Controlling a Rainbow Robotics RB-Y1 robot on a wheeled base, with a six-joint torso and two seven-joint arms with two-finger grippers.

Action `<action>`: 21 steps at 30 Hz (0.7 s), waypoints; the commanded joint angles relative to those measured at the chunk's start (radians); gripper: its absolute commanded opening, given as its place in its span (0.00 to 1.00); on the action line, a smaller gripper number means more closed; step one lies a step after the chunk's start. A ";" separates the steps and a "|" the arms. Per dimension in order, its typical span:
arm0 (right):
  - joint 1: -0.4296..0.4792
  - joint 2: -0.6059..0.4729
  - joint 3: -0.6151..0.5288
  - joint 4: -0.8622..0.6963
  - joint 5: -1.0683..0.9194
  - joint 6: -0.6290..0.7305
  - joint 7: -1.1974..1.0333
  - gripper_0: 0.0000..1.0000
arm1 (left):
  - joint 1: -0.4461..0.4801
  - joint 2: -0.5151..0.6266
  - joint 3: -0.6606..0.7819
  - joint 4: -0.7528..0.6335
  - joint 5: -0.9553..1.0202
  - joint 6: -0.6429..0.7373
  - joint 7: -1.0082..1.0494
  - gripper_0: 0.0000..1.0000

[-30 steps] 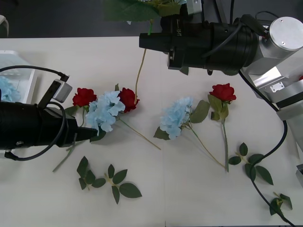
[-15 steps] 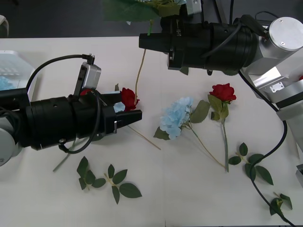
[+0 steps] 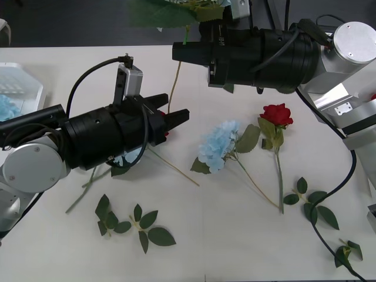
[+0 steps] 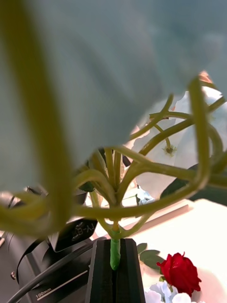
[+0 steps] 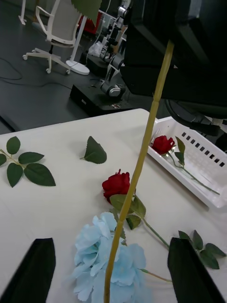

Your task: Place the red flowers into the right box and the blue flowers into the left box. If a person shows an open palm, hand one flower to the person first, then continue sorting.

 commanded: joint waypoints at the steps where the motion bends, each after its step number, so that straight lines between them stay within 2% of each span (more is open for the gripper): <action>1: 0.002 0.013 0.007 -0.038 -0.012 -0.013 0.033 0.00 | -0.038 0.005 -0.007 -0.009 0.035 -0.015 -0.017 0.00; 21: 0.002 0.013 0.007 -0.038 -0.020 -0.020 0.035 0.00 | -0.044 0.022 -0.009 -0.009 0.052 -0.021 -0.016 0.00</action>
